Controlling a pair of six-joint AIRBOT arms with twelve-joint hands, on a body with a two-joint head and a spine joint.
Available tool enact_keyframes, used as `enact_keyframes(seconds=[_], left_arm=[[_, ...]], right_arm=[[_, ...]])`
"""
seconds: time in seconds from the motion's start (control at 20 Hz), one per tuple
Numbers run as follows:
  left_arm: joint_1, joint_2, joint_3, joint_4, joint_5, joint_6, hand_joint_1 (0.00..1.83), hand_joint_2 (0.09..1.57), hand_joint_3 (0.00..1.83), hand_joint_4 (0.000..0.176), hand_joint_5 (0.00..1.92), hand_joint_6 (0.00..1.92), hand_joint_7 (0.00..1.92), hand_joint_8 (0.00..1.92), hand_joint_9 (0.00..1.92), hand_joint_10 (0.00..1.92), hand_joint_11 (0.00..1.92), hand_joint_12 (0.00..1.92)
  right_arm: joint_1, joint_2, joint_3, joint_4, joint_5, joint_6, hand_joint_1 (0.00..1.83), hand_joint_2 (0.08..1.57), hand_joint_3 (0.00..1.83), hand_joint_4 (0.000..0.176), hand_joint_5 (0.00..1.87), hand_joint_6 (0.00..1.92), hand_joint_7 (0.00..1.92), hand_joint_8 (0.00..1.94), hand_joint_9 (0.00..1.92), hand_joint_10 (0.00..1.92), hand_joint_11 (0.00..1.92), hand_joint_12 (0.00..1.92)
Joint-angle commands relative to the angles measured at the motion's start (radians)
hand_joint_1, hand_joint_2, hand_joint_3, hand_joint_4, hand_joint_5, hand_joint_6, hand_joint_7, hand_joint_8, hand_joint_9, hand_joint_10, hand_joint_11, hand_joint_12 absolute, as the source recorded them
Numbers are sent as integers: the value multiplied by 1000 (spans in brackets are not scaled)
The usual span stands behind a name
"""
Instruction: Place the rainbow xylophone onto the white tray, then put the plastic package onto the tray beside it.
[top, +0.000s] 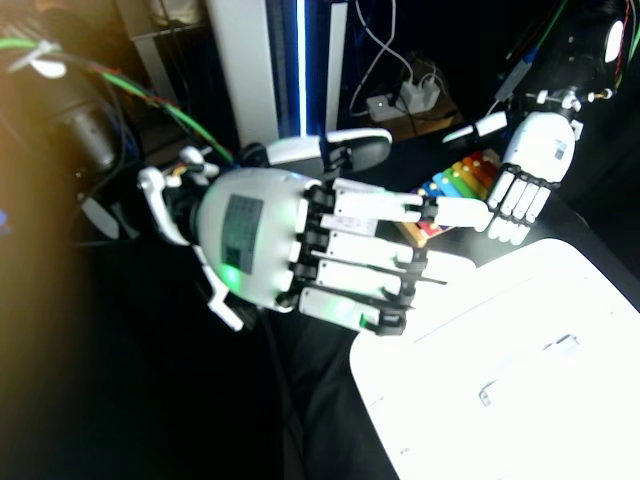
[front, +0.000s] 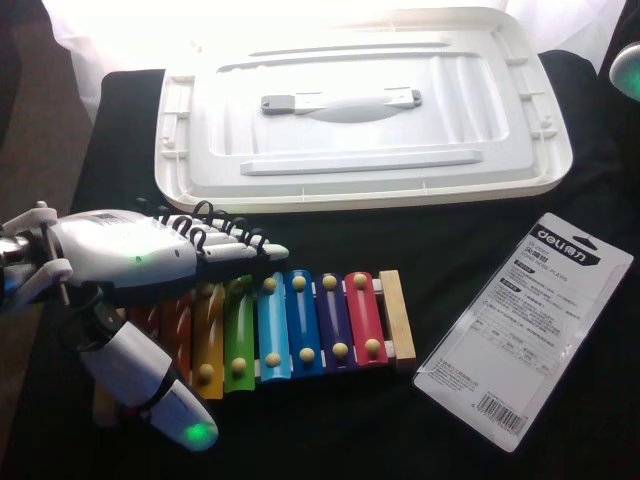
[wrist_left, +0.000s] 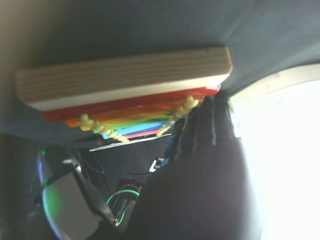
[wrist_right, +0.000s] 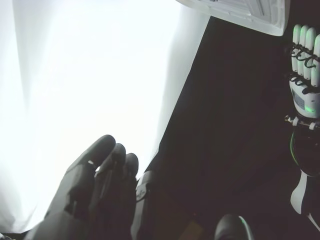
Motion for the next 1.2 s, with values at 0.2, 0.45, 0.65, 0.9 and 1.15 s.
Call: enact_keyframes(seconds=[0.2, 0.45, 0.65, 0.9, 1.15], left_arm=[[-1, -25, 12, -18, -35, 0, 557, 629, 0, 0, 0, 0, 0, 0, 23, 8, 30, 13], [0, -38, 21, -18, -29, 0, 534, 628, 0, 0, 0, 0, 0, 0, 18, 1, 24, 10], [4, -41, 22, -18, -27, 0, 549, 635, 1, 0, 0, 0, 0, 0, 19, 5, 18, 7], [14, -41, 19, -18, -26, 0, 697, 675, 10, 0, 0, 0, 17, 6, 32, 7, 7, 2], [32, -40, 13, -16, -19, -1, 1160, 751, 17, 71, 0, 0, 134, 13, 125, 15, 70, 26]], right_arm=[[4, 3, 4, 31, 116, 10, 457, 956, 2, 139, 346, 0, 350, 2, 339, 3, 0, 1018], [4, 3, 4, 31, 116, 10, 449, 966, 2, 132, 336, 1, 347, 0, 343, 3, 0, 1026], [4, 3, 4, 31, 117, 10, 437, 970, 3, 136, 331, 0, 350, 2, 353, 6, 13, 1032], [4, 3, 3, 30, 119, 10, 441, 985, 5, 129, 324, 0, 350, 2, 365, 7, 29, 1050], [4, 3, 0, 29, 121, 10, 445, 978, 0, 129, 334, 1, 361, 1, 390, 6, 78, 1022]])
